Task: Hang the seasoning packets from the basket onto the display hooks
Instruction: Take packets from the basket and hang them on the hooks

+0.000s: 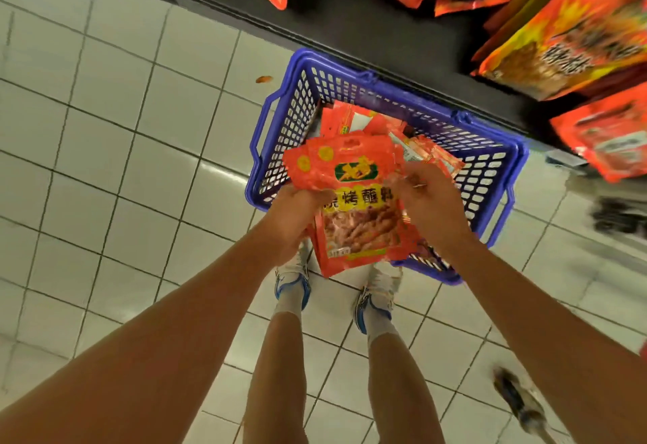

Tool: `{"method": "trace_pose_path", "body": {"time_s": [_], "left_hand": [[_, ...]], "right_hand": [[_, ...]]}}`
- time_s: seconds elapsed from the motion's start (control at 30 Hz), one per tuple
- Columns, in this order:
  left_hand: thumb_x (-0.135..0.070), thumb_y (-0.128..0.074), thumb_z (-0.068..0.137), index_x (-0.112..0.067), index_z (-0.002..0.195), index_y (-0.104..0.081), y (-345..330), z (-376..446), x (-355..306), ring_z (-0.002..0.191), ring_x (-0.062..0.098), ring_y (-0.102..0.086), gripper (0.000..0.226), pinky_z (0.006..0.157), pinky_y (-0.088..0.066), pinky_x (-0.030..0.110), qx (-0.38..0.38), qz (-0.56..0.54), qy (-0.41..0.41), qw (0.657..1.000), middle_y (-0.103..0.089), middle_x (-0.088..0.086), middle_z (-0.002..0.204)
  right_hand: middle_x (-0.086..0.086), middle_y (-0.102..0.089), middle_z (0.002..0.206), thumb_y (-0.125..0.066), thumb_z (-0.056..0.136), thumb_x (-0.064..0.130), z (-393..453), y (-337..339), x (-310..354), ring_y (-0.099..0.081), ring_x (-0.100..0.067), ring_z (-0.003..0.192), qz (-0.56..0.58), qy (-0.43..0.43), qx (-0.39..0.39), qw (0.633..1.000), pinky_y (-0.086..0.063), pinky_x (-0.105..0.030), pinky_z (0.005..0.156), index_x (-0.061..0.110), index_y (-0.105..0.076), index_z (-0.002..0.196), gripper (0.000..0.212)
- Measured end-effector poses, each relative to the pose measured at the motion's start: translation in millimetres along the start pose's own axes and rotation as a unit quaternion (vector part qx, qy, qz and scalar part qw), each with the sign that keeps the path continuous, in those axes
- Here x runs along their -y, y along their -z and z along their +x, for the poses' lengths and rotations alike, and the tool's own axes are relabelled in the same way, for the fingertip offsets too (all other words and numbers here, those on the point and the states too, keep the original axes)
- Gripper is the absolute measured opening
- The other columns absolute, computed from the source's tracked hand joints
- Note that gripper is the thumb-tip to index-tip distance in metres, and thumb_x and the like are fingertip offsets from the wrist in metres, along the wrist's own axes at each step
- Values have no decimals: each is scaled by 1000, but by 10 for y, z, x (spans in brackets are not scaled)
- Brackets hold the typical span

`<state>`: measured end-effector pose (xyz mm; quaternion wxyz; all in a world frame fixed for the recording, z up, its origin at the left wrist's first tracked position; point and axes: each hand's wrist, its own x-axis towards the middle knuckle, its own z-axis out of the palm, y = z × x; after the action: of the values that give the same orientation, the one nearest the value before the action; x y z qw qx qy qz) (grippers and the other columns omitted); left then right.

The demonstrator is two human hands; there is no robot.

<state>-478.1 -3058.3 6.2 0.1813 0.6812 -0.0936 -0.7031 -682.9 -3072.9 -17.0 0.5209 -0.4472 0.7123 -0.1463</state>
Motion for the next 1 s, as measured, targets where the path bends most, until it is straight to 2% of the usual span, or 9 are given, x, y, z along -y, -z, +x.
{"method": "trace_pose_path", "body": {"time_s": [0.1, 0.2, 0.3, 0.37, 0.43, 0.63, 0.73, 0.83, 1.0], "left_hand": [[2, -56, 93, -4, 132, -58, -129, -433, -164, 116, 46, -64, 40, 101, -50, 63, 14, -34, -10, 999, -64, 27, 130], [-1, -57, 93, -8, 132, -59, -257, -965, -381, 115, 43, -66, 40, 99, -53, 57, 27, -78, -33, 996, -68, 23, 126], [-32, -66, 95, -15, 133, -62, -339, -1587, -688, 110, 35, -71, 42, 96, -56, 53, 23, -104, -75, 991, -74, 13, 120], [-51, -68, 85, -18, 127, -66, -371, -2046, -961, 106, 31, -73, 53, 91, -58, 50, 26, -100, -115, 988, -75, 9, 117], [-51, -71, 79, -17, 120, -71, -382, -2510, -1246, 103, 33, -74, 53, 89, -59, 53, 20, -102, -165, 981, -76, 13, 115], [-19, -66, 94, -10, 118, -69, -453, -3930, -2156, 93, 27, -74, 26, 88, -60, 48, 15, -98, -312, 945, -76, 13, 109], [-9, -64, 94, -11, 117, -67, -470, -4618, -2602, 96, 29, -69, 23, 95, -55, 51, 0, -92, -386, 918, -73, 14, 110], [-16, -61, 97, -15, 113, -67, -422, -5214, -3012, 101, 32, -69, 17, 98, -52, 56, 8, -119, -430, 895, -72, 12, 113], [-21, -55, 102, -15, 103, -67, -170, -6026, -3650, 99, 27, -71, 14, 92, -58, 49, 18, -147, -518, 843, -75, 10, 109]], "right_hand": [[5, -73, 113, -73, 74, 58, -81, 295, 359, -70, -16, 102, 187, -124, 66, 972, -55, -38, 81, 25, -72, 112, 50], [-6, -75, 111, -74, 90, 34, -363, 554, 791, -70, -25, 101, 230, -89, 43, 968, -54, -43, 90, 13, -74, 108, 27], [-23, -72, 110, -69, 92, 9, -765, 917, 1361, -67, -35, 97, 322, -93, 12, 942, -54, -55, 88, -3, -70, 109, 20], [-15, -77, 96, -65, 92, 3, -1049, 1227, 1752, -72, -29, 85, 362, -55, 3, 931, -61, -46, 78, 1, -75, 98, 12], [-3, -76, 75, -62, 92, 0, -1353, 1561, 2152, -73, -18, 67, 383, -10, -15, 924, -59, -30, 61, 12, -78, 75, 26], [-4, -63, 76, -65, 63, 17, -2244, 2493, 3427, -58, -23, 75, 347, 138, -64, 926, -45, -38, 72, 21, -73, 69, 11], [4, -70, 73, -68, 68, 23, -2636, 2839, 4041, -63, -18, 70, 316, 221, -65, 920, -50, -40, 70, 26, -75, 69, 8], [-10, -74, 91, -74, 77, 46, -3001, 3106, 4590, -64, -26, 85, 280, 298, -82, 909, -53, -63, 85, 25, -78, 84, 22], [-11, -77, 92, -75, 77, 46, -3518, 3424, 5459, -67, -28, 84, 287, 377, -142, 869, -55, -67, 85, 23, -79, 85, 25]]}}
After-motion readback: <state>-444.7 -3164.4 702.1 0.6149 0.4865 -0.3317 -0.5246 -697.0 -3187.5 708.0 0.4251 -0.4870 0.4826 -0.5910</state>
